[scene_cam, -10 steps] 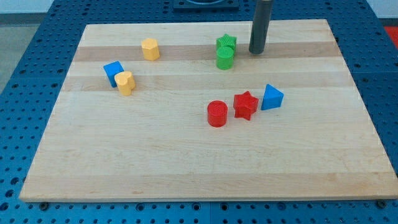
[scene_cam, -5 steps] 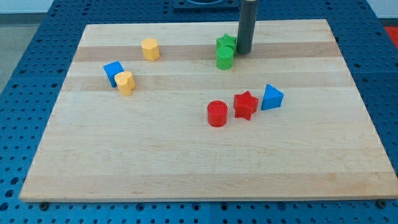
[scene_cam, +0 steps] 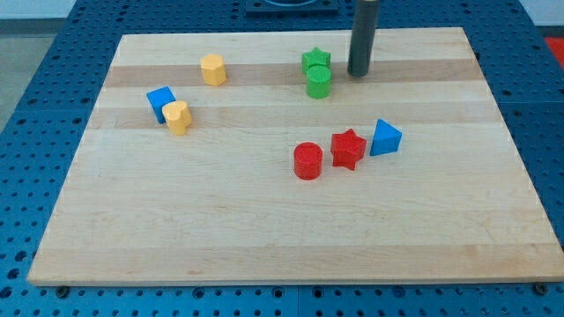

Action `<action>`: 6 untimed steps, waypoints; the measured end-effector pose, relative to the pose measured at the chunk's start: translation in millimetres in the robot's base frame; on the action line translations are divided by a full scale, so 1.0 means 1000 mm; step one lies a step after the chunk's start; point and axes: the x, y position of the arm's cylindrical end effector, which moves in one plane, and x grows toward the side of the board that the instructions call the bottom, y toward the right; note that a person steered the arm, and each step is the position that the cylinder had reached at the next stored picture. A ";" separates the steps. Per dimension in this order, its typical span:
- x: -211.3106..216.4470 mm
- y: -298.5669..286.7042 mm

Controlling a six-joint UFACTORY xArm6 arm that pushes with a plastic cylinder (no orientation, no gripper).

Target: Slightly move the green star towards the left

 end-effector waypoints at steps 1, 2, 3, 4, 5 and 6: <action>0.000 0.004; 0.001 0.004; 0.016 0.004; 0.035 0.004; 0.047 0.004; 0.065 -0.004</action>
